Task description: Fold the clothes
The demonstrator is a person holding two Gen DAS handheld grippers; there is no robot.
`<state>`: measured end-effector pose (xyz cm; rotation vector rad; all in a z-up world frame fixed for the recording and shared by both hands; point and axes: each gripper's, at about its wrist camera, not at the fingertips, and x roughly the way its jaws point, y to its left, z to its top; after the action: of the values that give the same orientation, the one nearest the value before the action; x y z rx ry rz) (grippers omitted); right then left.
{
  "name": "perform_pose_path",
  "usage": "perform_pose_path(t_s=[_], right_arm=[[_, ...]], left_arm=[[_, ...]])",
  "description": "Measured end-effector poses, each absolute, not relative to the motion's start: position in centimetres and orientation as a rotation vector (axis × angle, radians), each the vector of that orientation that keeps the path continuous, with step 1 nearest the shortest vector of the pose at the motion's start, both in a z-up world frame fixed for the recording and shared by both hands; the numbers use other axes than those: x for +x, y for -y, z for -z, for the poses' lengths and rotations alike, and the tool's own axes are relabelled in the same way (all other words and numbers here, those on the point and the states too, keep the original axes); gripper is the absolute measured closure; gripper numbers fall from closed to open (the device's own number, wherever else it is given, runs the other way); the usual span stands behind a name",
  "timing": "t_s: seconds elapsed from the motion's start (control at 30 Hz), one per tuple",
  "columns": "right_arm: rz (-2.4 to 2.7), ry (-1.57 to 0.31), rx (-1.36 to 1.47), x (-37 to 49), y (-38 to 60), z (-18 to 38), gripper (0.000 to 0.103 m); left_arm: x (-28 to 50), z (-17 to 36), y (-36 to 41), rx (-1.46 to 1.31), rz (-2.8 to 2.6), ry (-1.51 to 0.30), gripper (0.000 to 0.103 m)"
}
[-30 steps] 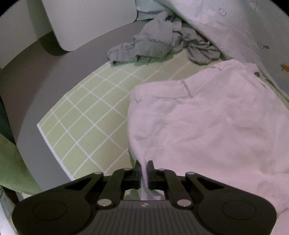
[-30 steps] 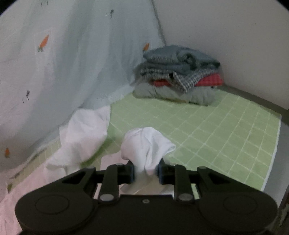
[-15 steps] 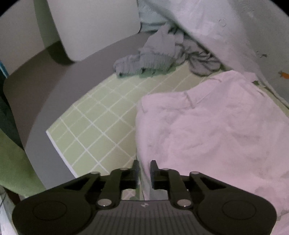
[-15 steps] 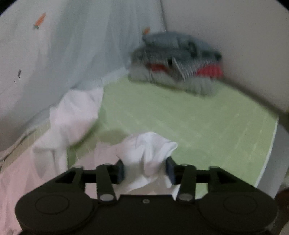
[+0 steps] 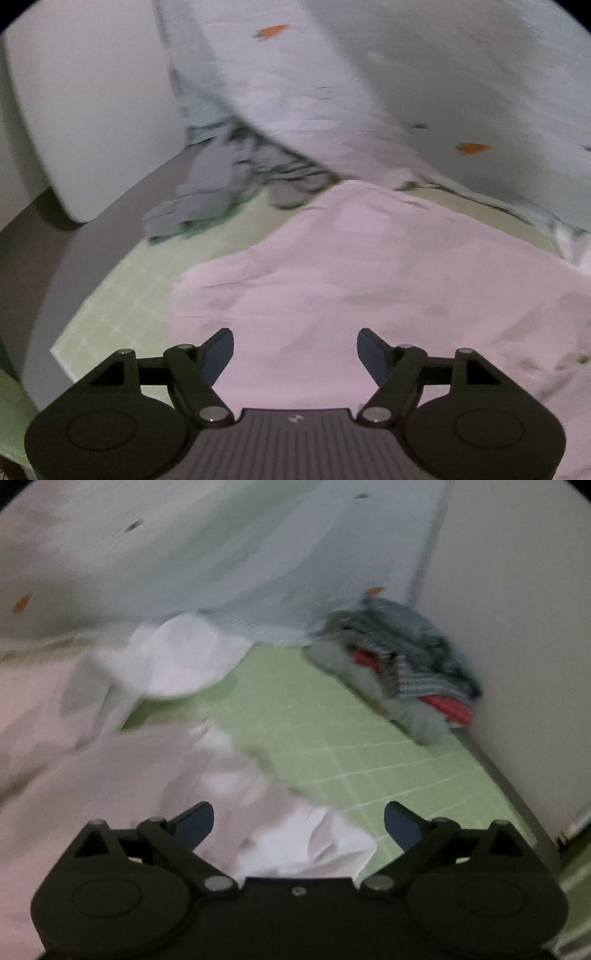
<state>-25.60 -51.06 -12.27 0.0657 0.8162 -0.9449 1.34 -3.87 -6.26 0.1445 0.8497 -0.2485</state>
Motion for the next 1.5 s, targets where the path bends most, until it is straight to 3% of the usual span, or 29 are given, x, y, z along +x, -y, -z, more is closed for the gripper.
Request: perform_pose_path(t_s=[0.13, 0.6, 0.67, 0.73, 0.83, 0.97, 1.03, 1.2, 1.5], right_arm=[[0.819, -0.918, -0.136, -25.5, 51.0, 14.2, 0.003], [0.418, -1.056, -0.538, -25.4, 54.7, 19.0, 0.003], [0.403, -1.050, -0.469, -25.2, 56.1, 18.8, 0.016], [0.367, -1.026, -0.299, -25.5, 58.3, 17.5, 0.051], [0.413, -0.903, 0.015, -27.4, 62.5, 15.0, 0.070], [0.566, -0.676, 0.629, -33.6, 70.1, 14.2, 0.070], [0.680, -0.659, 0.817, -36.0, 72.4, 15.7, 0.064], [0.843, -0.646, 0.905, -39.8, 73.3, 17.6, 0.050], [0.794, -0.573, 1.003, -41.7, 71.8, 18.5, 0.049]], left_arm=[[-2.6, 5.7, 7.8, 0.175, 0.316, -0.834, 0.024], [-15.4, 6.7, 14.7, 0.236, 0.315, -0.847, 0.023], [-16.5, 6.8, 14.9, 0.230, 0.294, -0.855, 0.023], [-17.3, 6.8, 15.2, 0.226, 0.271, -0.861, 0.023], [-18.3, 6.9, 15.5, 0.213, 0.244, -0.874, 0.023], [-19.0, 6.9, 15.8, 0.198, 0.228, -0.890, 0.023], [-19.4, 7.0, 15.9, 0.204, 0.225, -0.898, 0.023], [-19.8, 7.0, 16.0, 0.224, 0.215, -0.911, 0.023], [-19.9, 6.9, 16.9, 0.239, 0.251, -0.924, 0.023]])
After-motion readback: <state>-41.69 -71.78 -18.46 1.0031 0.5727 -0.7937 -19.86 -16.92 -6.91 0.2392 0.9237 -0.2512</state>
